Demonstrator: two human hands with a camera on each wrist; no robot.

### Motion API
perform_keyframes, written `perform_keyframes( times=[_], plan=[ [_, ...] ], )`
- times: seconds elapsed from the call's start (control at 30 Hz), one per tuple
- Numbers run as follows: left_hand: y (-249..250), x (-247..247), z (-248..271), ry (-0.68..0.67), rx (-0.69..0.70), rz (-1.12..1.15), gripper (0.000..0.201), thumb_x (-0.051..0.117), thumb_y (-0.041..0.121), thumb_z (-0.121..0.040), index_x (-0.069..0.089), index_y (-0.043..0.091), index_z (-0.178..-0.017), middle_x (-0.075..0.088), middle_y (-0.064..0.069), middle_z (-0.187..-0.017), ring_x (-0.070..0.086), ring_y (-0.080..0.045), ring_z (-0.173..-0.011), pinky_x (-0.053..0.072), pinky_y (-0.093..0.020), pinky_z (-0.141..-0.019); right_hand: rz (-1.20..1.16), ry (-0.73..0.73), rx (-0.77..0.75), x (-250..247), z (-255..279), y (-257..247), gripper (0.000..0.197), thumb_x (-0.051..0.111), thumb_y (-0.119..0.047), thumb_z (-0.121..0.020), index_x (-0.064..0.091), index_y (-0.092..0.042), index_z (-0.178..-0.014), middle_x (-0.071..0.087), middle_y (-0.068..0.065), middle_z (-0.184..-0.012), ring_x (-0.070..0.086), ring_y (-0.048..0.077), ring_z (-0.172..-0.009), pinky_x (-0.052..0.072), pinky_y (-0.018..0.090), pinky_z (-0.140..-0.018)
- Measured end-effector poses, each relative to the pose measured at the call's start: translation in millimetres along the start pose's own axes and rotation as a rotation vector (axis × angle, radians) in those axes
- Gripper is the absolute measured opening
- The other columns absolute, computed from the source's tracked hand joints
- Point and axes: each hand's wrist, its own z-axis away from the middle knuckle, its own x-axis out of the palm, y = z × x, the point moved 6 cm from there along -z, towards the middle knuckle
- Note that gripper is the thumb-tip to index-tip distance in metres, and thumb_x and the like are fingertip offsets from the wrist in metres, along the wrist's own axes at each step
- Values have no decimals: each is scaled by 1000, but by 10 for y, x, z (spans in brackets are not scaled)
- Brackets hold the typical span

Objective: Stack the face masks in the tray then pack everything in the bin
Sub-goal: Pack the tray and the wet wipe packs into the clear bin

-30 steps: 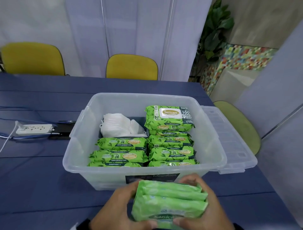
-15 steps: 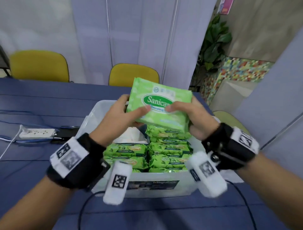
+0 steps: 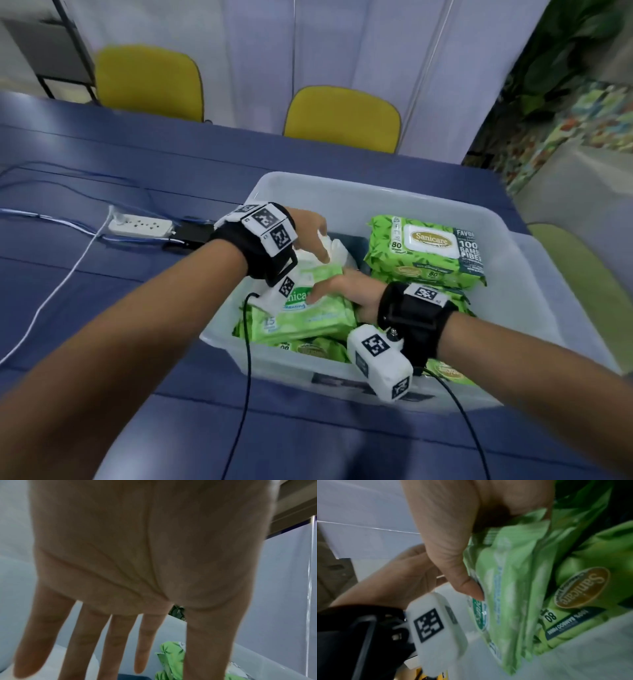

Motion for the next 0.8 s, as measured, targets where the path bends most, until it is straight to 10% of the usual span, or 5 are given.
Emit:
perform_keyframes(
  times=[0.13, 0.3, 0.43, 0.67, 0.8],
  plan=[
    [99, 58, -233, -85, 78, -57, 50, 62, 38, -89, 53, 6, -127, 52, 5, -69, 56, -21, -82, 43, -26, -71, -90, -168, 136, 121, -117, 183, 58, 78, -5, -66, 62, -2, -122, 66, 14, -121, 60, 34, -114, 42, 50, -104],
    [101, 62, -478, -54, 126, -57, 37, 60, 38, -90, 56, 12, -116, 54, 1, -71, 57, -23, -82, 42, -26, -75, 6, -262, 252, 201, -258, 392, 72, 92, -20, -54, 65, -9, -120, 67, 5, -120, 58, 27, -117, 46, 45, -100],
    [55, 225, -537, -141, 119, -38, 54, 66, 34, -86, 48, 12, -133, 56, 7, -75, 59, -20, -87, 46, -28, -79, 122, -289, 317, 160, -210, 382, 60, 87, -24, -65, 65, -13, -120, 64, 7, -126, 60, 20, -98, 52, 27, -59],
    [-16, 434, -478, -242, 189, -132, 37, 65, 6, -82, 64, 14, -118, 72, 1, -106, 65, -15, -99, 49, -32, -95, 111, -385, 432, 131, -91, 436, 46, 65, -33, -86, 55, -16, -127, 63, 9, -115, 63, 22, -90, 58, 39, -74],
    [-17, 551, -375, -373, 157, -26, 22, 59, -1, -87, 68, 9, -104, 72, -8, -104, 66, -9, -72, 54, -19, -72, 41, -439, 410, 148, -48, 428, 50, 68, -32, -76, 58, -16, -123, 62, 8, -114, 62, 17, -86, 58, 29, -65]
  ],
)
